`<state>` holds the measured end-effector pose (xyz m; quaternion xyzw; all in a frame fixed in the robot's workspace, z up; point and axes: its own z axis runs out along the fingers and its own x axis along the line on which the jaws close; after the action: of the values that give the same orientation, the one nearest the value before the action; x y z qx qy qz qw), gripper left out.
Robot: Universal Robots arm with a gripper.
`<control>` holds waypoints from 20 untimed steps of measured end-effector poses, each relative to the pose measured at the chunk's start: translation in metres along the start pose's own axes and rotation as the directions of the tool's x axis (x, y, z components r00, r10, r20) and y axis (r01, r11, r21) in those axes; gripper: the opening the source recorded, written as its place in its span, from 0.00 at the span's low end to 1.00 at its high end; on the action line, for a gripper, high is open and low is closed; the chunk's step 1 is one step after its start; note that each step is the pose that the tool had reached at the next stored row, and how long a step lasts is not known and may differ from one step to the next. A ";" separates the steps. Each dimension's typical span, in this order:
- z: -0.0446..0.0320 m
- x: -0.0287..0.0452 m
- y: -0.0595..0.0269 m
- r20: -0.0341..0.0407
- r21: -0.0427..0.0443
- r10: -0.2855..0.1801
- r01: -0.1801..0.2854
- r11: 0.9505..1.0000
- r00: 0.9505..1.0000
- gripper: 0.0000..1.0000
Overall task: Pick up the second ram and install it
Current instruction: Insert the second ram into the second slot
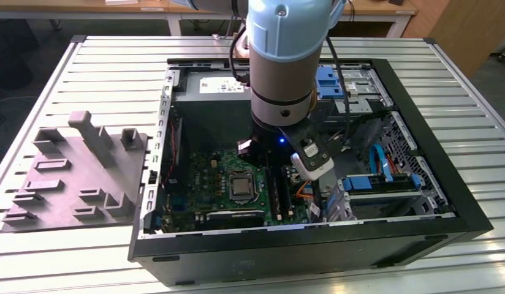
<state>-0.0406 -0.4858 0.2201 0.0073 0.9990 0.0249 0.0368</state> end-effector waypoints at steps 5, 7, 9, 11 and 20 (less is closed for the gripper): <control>0.0002 0.0000 0.0000 0.000 0.000 0.000 0.000 1.000 1.000 0.12; 0.0003 0.0000 0.0001 0.000 0.000 0.000 0.000 1.000 1.000 0.12; 0.0003 0.0000 0.0002 0.000 0.000 0.000 0.000 1.000 1.000 0.12; 0.0002 0.0000 0.0002 0.000 0.000 0.000 0.000 1.000 1.000 0.12; 0.0013 0.0001 0.0002 0.000 0.000 0.000 0.000 1.000 1.000 0.12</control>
<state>-0.0406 -0.4855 0.2188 0.0073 0.9990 0.0251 0.0369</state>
